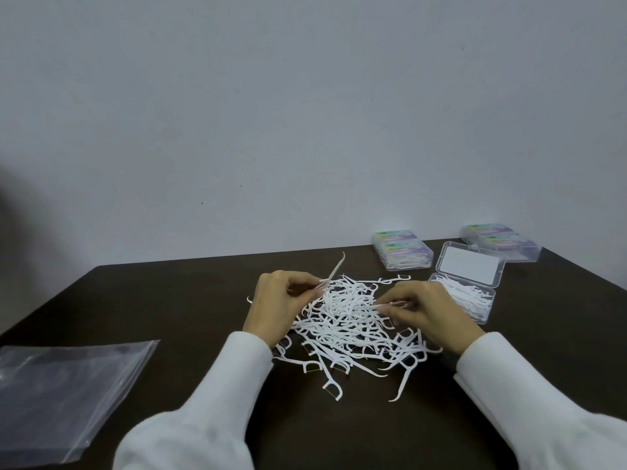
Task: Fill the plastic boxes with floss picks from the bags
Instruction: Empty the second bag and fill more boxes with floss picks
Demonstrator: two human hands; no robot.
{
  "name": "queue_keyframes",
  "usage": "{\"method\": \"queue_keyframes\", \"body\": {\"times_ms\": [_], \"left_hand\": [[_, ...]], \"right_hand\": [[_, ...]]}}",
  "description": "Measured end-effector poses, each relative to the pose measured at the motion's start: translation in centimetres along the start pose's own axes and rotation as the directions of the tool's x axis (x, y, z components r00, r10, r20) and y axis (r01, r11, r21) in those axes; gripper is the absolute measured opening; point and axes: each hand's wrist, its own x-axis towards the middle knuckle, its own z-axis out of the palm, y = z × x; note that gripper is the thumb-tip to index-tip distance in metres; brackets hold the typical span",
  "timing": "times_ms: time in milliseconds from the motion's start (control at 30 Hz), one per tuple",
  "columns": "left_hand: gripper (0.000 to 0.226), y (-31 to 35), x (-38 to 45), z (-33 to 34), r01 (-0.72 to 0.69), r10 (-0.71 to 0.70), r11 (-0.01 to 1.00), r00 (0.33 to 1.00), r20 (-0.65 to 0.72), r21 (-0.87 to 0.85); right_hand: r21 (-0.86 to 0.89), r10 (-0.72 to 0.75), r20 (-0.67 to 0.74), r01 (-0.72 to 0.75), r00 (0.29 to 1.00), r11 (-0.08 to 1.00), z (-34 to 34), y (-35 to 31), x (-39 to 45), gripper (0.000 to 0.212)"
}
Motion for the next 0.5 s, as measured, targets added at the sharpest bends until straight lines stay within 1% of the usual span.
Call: {"method": "queue_keyframes", "body": {"times_ms": [67, 167, 267, 333, 400, 433, 500], "left_hand": [[0.015, 0.4, 0.1, 0.5, -0.005, 0.004, 0.999, 1.0, -0.012, -0.037], [0.015, 1.2, 0.6, 1.7, -0.025, 0.026, 0.997, 1.0, 0.014, -0.069], [0.016, 2.3, 1.5, 3.5, -0.062, 0.066, 0.995, 0.996, 0.055, -0.084], [0.017, 3.0, 2.0, 4.9, -0.093, 0.1, 0.992, 0.992, 0.081, -0.083], [0.017, 3.6, 2.7, 6.2, -0.123, 0.128, 0.991, 0.987, 0.101, -0.06], [0.018, 3.9, 3.1, 7.1, -0.139, 0.144, 0.989, 0.983, 0.111, -0.056], [0.018, 4.3, 3.6, 8.3, -0.149, 0.156, 0.987, 0.98, 0.126, -0.063]], "right_hand": [[0.012, 0.038, -0.048, -0.037, 0.998, 0.999, -1.1, 0.4, 0.0, 0.009], [-0.06, 0.075, -0.18, -0.087, 0.981, 0.994, -3.3, 2.3, -0.1, 0.011], [-0.154, 0.174, -0.31, -0.23, 0.935, 0.961, -5.5, 4.9, -0.6, 0.018], [-0.217, 0.261, -0.372, -0.357, 0.891, 0.908, -6.6, 6.2, -1.1, 0.02], [-0.304, 0.314, -0.399, -0.448, 0.861, 0.841, -6.9, 6.9, -1.4, 0.021], [-0.344, 0.328, -0.4, -0.472, 0.856, 0.812, -7.1, 7.2, -1.5, 0.02], [-0.384, 0.342, -0.381, -0.484, 0.859, 0.787, -6.8, 7.5, -1.5, 0.019]]}}
